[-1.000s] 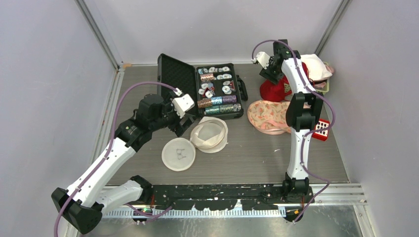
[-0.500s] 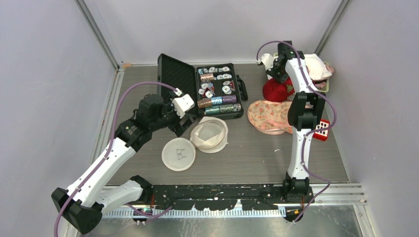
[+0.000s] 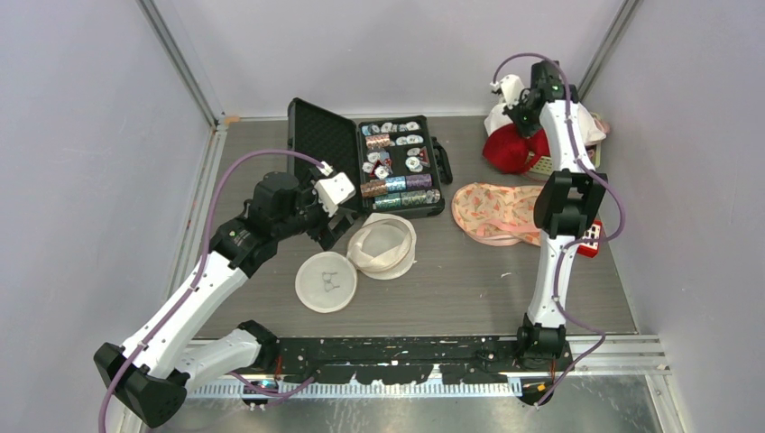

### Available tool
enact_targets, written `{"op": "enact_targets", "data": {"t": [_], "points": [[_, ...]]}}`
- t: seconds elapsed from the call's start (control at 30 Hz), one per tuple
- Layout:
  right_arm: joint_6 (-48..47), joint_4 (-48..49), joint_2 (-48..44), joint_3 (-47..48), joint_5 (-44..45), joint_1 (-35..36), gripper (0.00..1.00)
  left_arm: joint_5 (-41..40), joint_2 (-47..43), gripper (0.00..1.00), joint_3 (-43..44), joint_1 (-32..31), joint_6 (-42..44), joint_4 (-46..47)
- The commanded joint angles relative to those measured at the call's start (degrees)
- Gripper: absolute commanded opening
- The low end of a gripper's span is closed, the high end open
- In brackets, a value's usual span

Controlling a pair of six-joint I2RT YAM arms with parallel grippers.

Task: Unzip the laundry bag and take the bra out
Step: Place the bra in the bin.

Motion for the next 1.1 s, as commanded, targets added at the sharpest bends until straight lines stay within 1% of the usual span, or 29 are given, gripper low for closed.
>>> {"op": "enact_targets", "data": {"t": [0.0, 0.17, 0.3, 0.47, 0.67, 0.77, 0.93, 0.97, 1.07], "points": [[10.0, 6.7, -3.0, 4.1, -2.2, -3.1, 0.01, 1.4, -0.5, 0.87, 1.1, 0.4, 0.2, 0.1], [16.7, 12.2, -2.3, 5.8, -0.6, -5.8, 0.01, 1.6, -0.1, 0.87, 1.4, 0.3, 0.1, 0.0], [19.9, 16.8, -1.3, 7.3, 2.5, -7.3, 0.0, 1.7, 0.2, 0.86, 1.9, 0.4, 0.1, -0.5], [19.1, 21.6, 0.3, 7.8, 7.5, -7.8, 0.01, 1.5, 0.4, 0.86, 2.1, 0.3, 0.3, -0.8], [18.7, 25.1, 2.4, 8.5, 10.2, -8.1, 0.0, 1.2, 0.5, 0.86, 2.3, 0.4, 0.3, -1.1], [18.8, 25.0, 3.2, 8.6, 9.5, -8.1, 0.01, 1.2, 0.5, 0.86, 2.3, 0.3, 0.3, -1.2], [19.2, 24.3, 2.4, 5.5, 6.8, -7.5, 0.01, 0.9, 0.7, 0.86, 2.3, 0.3, 0.3, -1.2], [19.2, 24.2, 2.4, 4.8, 6.5, -7.4, 0.03, 0.9, 0.8, 0.86, 2.4, 0.4, 0.3, -1.2], [18.7, 23.6, 2.7, 4.1, 6.6, -7.3, 0.22, 0.9, 0.9, 0.86, 2.4, 0.4, 0.4, -1.1]]}}
